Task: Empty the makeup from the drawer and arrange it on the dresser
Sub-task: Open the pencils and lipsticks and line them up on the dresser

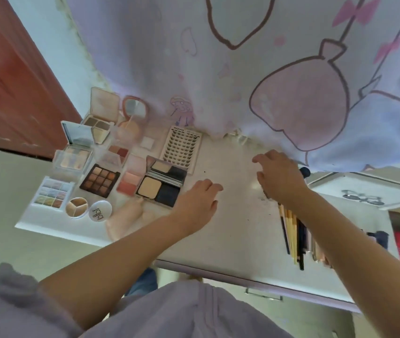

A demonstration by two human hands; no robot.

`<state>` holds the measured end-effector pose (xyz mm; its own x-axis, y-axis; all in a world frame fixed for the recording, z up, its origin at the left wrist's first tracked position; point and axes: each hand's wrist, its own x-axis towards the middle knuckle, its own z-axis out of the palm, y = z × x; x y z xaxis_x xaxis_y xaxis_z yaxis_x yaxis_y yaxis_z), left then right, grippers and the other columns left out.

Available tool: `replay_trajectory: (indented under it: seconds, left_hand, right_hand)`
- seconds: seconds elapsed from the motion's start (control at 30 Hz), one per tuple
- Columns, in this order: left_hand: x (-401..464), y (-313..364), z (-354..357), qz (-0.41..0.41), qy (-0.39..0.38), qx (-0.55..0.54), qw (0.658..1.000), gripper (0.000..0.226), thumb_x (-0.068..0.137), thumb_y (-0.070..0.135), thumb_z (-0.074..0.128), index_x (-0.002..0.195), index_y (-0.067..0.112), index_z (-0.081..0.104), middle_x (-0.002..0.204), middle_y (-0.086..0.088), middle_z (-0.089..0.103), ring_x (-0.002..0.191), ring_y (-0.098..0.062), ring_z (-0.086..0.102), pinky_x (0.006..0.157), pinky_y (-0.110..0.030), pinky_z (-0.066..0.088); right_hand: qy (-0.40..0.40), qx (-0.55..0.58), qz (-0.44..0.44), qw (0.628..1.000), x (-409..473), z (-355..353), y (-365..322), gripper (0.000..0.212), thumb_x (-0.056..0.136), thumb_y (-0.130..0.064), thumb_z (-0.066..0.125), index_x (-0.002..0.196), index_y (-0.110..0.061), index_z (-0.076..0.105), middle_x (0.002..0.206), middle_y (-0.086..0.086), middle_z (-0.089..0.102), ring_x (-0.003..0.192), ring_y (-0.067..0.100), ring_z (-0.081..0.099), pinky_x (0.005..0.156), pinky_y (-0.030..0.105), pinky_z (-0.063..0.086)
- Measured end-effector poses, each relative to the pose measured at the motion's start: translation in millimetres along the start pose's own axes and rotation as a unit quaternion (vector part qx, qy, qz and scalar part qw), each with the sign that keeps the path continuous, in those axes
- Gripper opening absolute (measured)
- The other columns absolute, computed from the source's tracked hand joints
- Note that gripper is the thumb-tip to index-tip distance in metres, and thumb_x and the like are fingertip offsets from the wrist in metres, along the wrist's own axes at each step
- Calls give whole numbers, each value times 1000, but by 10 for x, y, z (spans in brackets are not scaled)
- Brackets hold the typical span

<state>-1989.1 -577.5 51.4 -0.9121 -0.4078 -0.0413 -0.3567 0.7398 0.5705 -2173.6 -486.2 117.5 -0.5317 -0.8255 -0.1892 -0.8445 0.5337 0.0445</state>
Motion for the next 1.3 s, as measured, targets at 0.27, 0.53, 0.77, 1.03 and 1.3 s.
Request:
replay_trajectory:
  seconds: [0.27,0.53,0.77,1.03,1.3]
  left_hand:
    - [958,483,517,-65,-117,-95,986,55,94,19,49,143,12,26,141,-11,39,123,-29,44,100,-40,39]
    - [748,225,74,-76,-62,-205,974,37,88,35,60,119,18,50,102,-3,62,87,-19,59,69,-25,42]
    - [347,338,-451,100,60,40,992,38,88,43,58,116,19,53,100,2,58,85,-17,54,67,-29,43]
    - [184,576,-620,194,104,67,973,40,87,42,59,113,12,57,92,-4,59,79,-20,53,63,-30,42]
    - [52,683,-699,183,25,25,983,41,88,49,55,116,20,52,97,1,61,77,-11,49,64,-21,32]
  right_hand:
    - [-128,-211,-77,966,322,202,244,45,80,-18,65,122,-23,50,116,2,54,118,25,46,112,59,1]
    - [-29,106,-133,985,43,-116,109,28,96,-31,48,122,-25,55,110,-2,60,96,17,56,83,31,45]
    - [-118,403,36,907,-330,-519,16,46,93,-59,31,102,-22,55,84,-2,66,65,11,67,59,27,55]
    - [-108,461,57,879,-601,-598,-56,45,97,-49,32,97,-11,56,65,0,52,41,6,41,42,20,33]
    - [-92,496,40,862,-839,-518,-5,43,99,-42,32,104,-7,57,66,2,54,44,4,41,44,15,34]
